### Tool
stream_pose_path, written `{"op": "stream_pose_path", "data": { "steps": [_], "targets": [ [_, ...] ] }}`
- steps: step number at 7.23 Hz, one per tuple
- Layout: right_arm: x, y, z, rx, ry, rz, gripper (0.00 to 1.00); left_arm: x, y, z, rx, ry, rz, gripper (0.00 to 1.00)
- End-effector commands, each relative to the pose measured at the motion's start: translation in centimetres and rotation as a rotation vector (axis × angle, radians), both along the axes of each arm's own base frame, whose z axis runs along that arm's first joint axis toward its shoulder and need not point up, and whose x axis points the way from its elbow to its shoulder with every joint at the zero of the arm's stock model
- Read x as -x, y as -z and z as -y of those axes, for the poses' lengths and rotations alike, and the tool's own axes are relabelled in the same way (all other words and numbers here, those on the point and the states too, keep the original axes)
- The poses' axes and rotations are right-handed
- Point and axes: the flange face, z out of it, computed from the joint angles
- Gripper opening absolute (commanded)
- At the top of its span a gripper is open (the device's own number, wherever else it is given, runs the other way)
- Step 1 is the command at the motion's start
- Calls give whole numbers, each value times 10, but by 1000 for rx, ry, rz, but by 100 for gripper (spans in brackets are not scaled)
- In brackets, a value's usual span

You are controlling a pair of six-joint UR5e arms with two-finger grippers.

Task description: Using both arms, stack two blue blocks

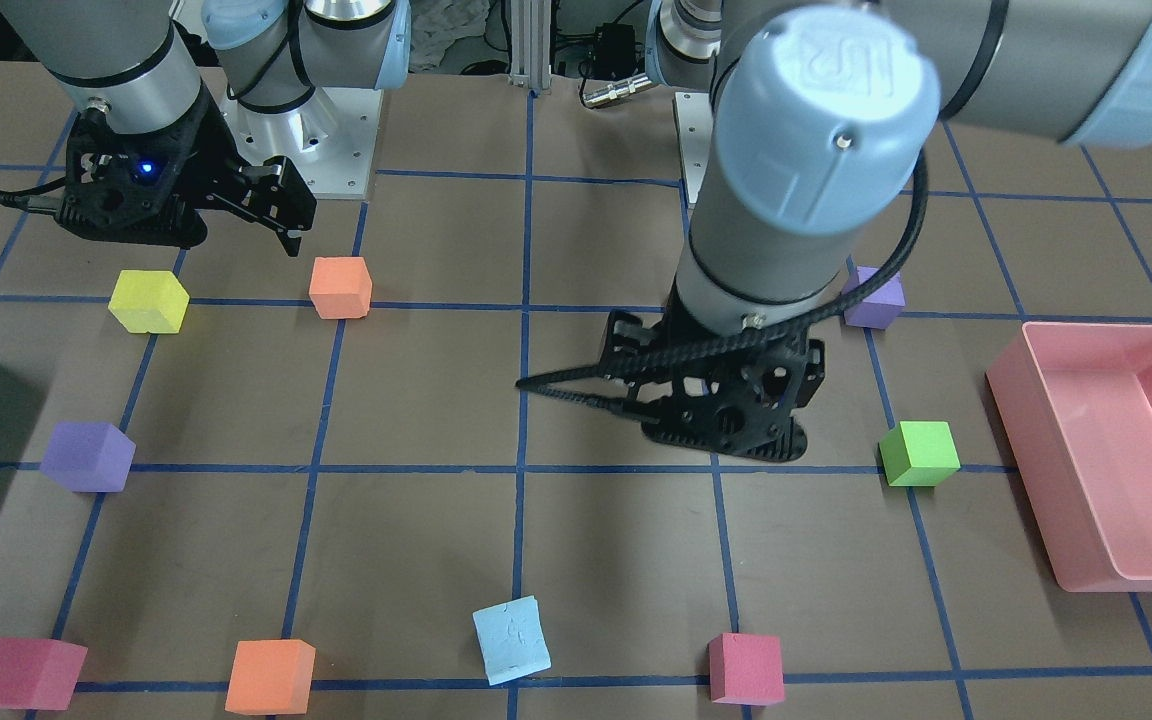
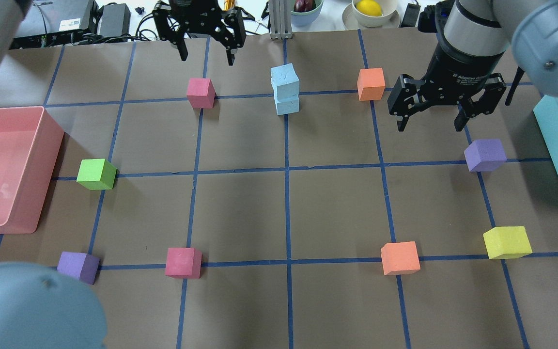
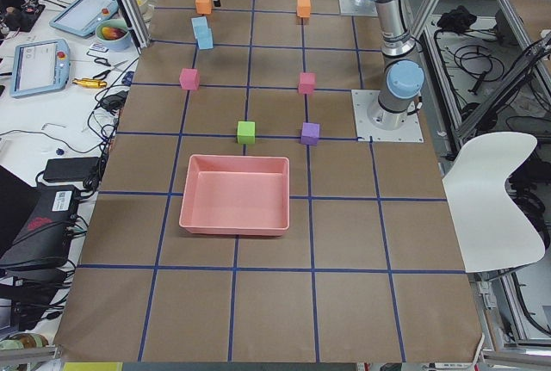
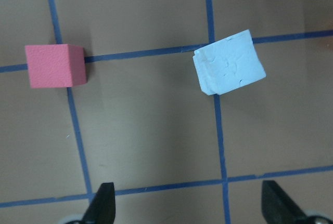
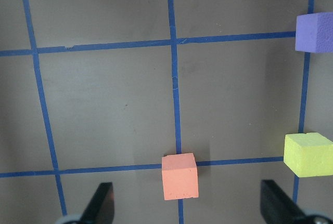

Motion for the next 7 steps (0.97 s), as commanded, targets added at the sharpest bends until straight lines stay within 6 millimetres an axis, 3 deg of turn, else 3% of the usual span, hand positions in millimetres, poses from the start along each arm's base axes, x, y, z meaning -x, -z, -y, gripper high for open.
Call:
{"op": "stream_pose_path", "data": {
  "steps": [1,2,3,4,5,7],
  "targets": [
    [1,0,0,1,1,0,100,-62,-13,-68,-52,-2,-9,93],
    [0,-1,0,2,1,2,100,-82,-3,-96,-76,-19,-11,85],
    [1,-1,0,2,1,0,100,-84,9,-124,-35,-21,-12,87],
    [1,0,-1,-1,1,0,100,-84,26,-138,68,-21,-15,100],
    [1,0,-1,1,0,0,100,-85,48,-154,118,-18,-14,100],
    [1,-1,-1,1,1,0,100,-90,26,-164,227,-25,-16,100]
  ]
}}
